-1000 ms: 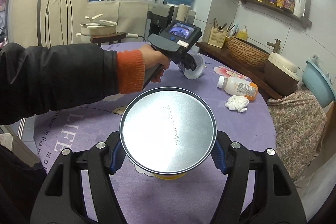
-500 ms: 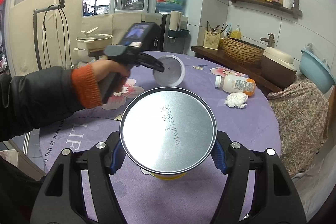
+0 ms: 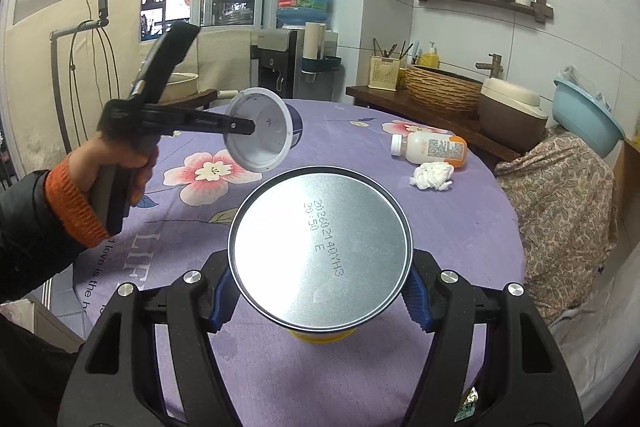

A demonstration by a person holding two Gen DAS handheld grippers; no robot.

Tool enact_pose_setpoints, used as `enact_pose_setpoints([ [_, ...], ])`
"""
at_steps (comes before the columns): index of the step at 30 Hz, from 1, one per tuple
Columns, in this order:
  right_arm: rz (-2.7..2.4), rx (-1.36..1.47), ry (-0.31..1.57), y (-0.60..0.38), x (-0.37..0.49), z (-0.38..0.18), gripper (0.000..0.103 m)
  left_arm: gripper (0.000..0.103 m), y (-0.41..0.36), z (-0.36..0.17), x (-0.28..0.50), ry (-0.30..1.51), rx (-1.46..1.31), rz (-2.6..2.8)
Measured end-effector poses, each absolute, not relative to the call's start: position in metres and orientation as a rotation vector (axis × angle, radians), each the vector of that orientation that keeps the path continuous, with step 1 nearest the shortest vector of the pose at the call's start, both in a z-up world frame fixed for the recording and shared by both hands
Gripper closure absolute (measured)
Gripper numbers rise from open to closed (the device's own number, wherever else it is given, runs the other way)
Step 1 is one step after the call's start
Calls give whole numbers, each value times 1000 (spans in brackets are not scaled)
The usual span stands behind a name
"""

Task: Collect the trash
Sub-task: 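Grasp the blue yogurt cup with the left gripper while the right gripper holds the can, then carry the yogurt cup and chip can over the dark bin with both grippers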

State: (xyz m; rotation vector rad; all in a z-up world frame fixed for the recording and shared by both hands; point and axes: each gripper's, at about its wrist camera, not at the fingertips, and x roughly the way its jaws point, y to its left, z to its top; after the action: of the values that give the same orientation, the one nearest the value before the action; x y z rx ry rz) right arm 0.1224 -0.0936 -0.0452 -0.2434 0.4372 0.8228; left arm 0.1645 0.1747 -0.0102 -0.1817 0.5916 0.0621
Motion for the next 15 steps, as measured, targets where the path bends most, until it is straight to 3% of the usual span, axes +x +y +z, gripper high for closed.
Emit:
enact_pose_setpoints([
  [15,639,-142,426,-179,118,-46,37,94,59,-4,169,552,-127,-152],
])
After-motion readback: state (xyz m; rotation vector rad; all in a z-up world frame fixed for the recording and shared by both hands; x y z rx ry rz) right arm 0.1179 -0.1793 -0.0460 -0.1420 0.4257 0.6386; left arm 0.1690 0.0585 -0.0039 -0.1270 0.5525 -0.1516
